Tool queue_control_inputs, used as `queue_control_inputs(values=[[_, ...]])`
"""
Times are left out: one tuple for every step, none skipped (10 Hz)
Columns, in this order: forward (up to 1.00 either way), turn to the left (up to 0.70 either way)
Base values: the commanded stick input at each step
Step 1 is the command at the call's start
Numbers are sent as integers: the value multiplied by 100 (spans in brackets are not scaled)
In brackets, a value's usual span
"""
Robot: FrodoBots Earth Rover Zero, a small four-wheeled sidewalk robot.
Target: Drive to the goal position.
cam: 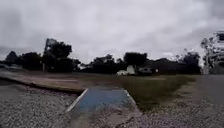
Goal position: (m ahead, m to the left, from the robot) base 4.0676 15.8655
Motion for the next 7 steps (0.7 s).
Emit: queue_control_inputs(values=[[50,0],[50,0],[50,0],[50,0],[50,0],[50,0],[50,0]])
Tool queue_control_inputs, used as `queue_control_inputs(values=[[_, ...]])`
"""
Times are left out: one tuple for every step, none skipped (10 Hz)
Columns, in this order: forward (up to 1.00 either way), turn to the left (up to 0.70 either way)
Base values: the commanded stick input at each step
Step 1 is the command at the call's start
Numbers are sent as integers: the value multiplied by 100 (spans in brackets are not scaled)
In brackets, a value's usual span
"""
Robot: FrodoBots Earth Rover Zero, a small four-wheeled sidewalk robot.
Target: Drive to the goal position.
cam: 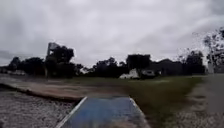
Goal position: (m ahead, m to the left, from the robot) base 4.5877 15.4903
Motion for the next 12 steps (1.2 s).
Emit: queue_control_inputs(values=[[50,0],[50,0],[50,0],[50,0],[50,0],[50,0],[50,0],[50,0],[50,0],[50,0],[50,0],[50,0]])
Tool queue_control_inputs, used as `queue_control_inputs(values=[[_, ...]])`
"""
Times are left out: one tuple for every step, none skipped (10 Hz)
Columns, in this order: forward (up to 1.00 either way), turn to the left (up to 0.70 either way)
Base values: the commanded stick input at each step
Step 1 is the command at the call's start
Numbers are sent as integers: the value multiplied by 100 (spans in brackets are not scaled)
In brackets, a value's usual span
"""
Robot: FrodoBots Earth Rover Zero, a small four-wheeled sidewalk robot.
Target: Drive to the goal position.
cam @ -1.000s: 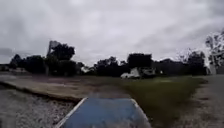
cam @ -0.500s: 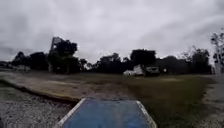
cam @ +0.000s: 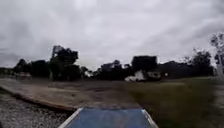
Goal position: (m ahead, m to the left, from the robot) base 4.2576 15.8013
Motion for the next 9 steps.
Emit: queue_control_inputs(values=[[50,0],[50,0],[50,0],[50,0],[50,0],[50,0],[50,0],[50,0],[50,0]])
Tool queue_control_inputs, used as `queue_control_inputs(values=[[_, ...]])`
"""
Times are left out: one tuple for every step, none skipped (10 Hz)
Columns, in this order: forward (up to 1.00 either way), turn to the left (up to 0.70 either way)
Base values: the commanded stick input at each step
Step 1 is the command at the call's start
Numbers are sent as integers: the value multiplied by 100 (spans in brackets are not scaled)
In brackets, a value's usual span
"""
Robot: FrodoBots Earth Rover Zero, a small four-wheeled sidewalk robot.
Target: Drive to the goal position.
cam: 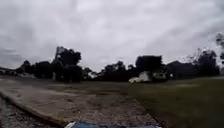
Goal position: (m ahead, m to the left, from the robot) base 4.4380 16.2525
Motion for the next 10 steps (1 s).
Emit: queue_control_inputs(values=[[50,0],[50,0],[50,0],[50,0],[50,0],[50,0],[50,0],[50,0],[50,0],[50,0]])
